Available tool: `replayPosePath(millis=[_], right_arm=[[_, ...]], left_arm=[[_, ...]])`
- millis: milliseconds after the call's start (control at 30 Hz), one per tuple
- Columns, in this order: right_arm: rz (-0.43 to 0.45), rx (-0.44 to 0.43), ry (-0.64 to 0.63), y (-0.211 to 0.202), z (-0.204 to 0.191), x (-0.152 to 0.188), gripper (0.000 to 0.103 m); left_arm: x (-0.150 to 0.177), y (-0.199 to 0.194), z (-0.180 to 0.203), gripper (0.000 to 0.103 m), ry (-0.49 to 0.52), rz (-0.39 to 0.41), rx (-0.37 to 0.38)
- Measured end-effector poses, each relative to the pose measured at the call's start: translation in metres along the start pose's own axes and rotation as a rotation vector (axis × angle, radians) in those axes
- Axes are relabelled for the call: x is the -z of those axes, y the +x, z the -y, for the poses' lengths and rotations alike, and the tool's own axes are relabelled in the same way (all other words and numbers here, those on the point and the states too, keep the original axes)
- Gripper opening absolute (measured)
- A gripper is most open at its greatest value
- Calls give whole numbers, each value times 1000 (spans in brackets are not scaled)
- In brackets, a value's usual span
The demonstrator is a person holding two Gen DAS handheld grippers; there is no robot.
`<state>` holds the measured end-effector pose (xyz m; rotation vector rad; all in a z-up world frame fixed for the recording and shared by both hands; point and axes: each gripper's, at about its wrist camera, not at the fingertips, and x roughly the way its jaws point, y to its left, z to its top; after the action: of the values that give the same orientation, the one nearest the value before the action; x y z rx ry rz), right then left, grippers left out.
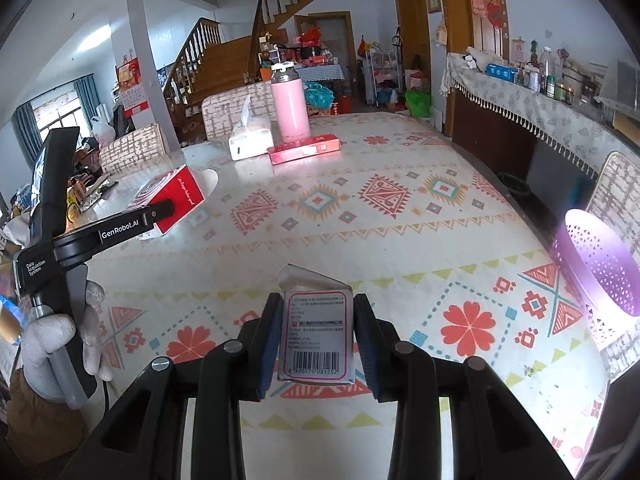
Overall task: Collect trash
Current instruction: 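Lift both held boxes above the table toward the purple basket, then carry the coil box with the left tool while the right carries the clear box to the basket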
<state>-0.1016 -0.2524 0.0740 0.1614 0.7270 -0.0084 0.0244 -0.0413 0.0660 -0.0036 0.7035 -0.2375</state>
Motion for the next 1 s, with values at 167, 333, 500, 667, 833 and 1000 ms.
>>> replayPosePath(millis=[167,333,500,667,833,1000], right_arm=[[9,2,4,-1,3,2,39],[14,-4,18,-4,9,2,39],[30,-2,23,-10,15,2,39],[52,6,31,-21,25,5,39],[54,1,49,-33,36,11,39],[80,9,45,-55,48,24,39]], left_arm=[[0,0,1,55,3,5,0],[0,0,1,55,6,6,-2],[0,-1,0,55,6,15,-5],[3,-4,3,55,14,23,7],[6,-15,11,55,32,43,30],[10,-30,23,55,75,111,17]])
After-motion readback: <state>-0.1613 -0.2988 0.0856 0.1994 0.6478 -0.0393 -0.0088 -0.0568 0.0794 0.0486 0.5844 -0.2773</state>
